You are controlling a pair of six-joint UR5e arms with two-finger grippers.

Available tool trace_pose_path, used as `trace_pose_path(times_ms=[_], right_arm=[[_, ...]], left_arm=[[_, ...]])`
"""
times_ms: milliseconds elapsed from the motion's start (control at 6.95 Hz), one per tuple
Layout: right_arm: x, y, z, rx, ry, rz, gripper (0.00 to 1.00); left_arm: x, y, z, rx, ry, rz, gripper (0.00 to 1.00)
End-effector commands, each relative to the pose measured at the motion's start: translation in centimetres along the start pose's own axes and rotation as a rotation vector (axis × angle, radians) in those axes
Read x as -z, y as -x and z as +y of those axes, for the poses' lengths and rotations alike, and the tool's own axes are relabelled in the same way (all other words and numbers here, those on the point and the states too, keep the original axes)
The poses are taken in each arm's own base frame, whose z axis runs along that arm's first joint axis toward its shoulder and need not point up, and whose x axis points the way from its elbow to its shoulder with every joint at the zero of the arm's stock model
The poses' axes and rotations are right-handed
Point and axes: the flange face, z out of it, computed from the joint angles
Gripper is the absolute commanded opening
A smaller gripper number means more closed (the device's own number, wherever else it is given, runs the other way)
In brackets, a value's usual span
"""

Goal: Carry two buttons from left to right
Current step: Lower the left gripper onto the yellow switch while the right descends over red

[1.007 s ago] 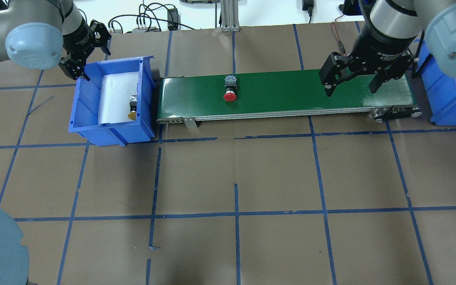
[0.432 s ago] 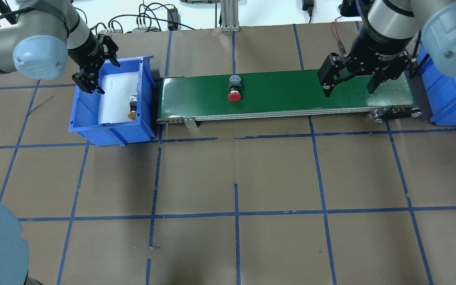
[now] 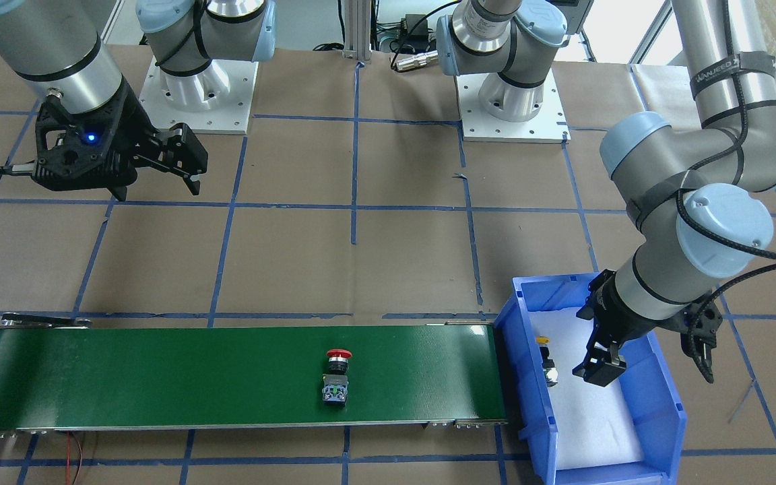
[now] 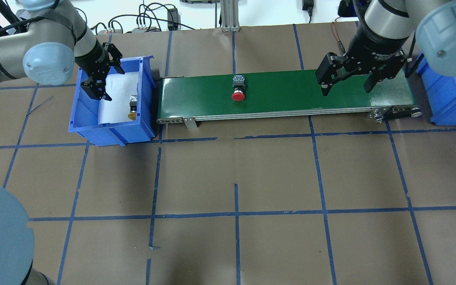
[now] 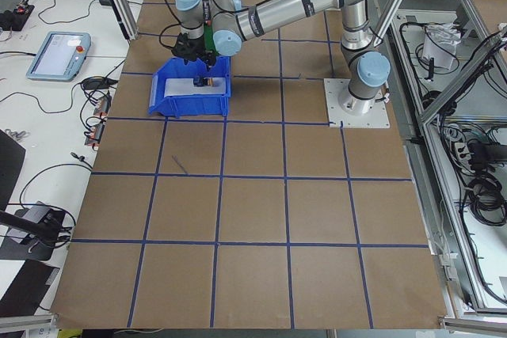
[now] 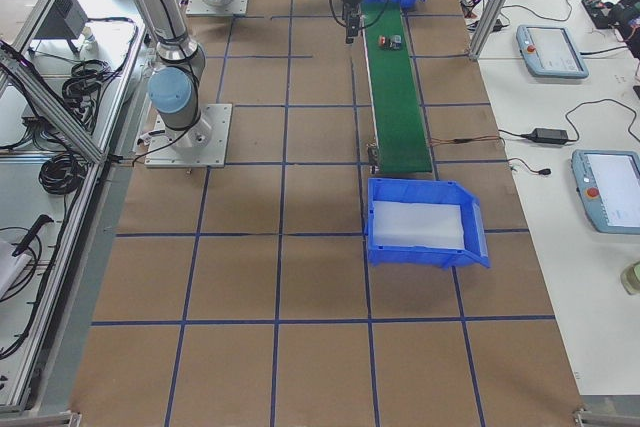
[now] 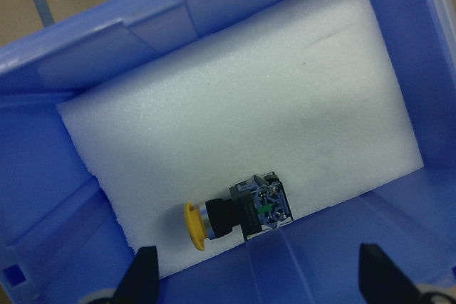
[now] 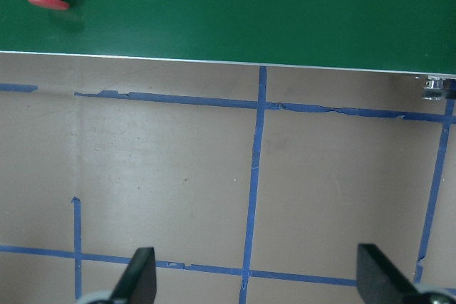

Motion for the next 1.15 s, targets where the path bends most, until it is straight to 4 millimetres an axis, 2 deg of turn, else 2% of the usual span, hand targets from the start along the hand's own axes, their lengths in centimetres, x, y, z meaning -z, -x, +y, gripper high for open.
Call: trace_pose_path(times_ms=[0,144,288,432,575,863,1007], right_arm=[[-0.5,-0.1,-0.5,0.007,-0.004,0.000,1.00],[-1.1,0.3,-1.3,0.013,-0.017,0.001,1.00],[-2.5,2.5,-2.6,0.042,-0.047,0.005,1.00],[-4.0,5.9,-4.1,0.064,-0.083,0.005,1.00],[-4.9,7.3,-5.0,0.064,-0.096,0.003,1.00],[-7.2,7.4,-8.1,0.049,-0.124,-0.003,1.00],[-8.9,7.4,-10.6,-0.020,-0.136,-0.009,1.00]], left_arm=[[-2.8,-0.3,-0.3,0.023,0.018,-0.049,1.00],[-3.6,-0.5,-0.2,0.040,0.026,-0.056,1.00],[-4.1,-0.5,-0.2,0.054,0.027,-0.064,1.00],[-5.2,-0.7,-0.3,0.064,0.037,-0.076,1.00],[-6.2,-0.8,-0.4,0.069,0.046,-0.085,1.00],[-6.6,-1.0,-0.5,0.094,0.046,-0.088,1.00],[-6.6,-1.1,-0.5,0.098,0.045,-0.083,1.00]])
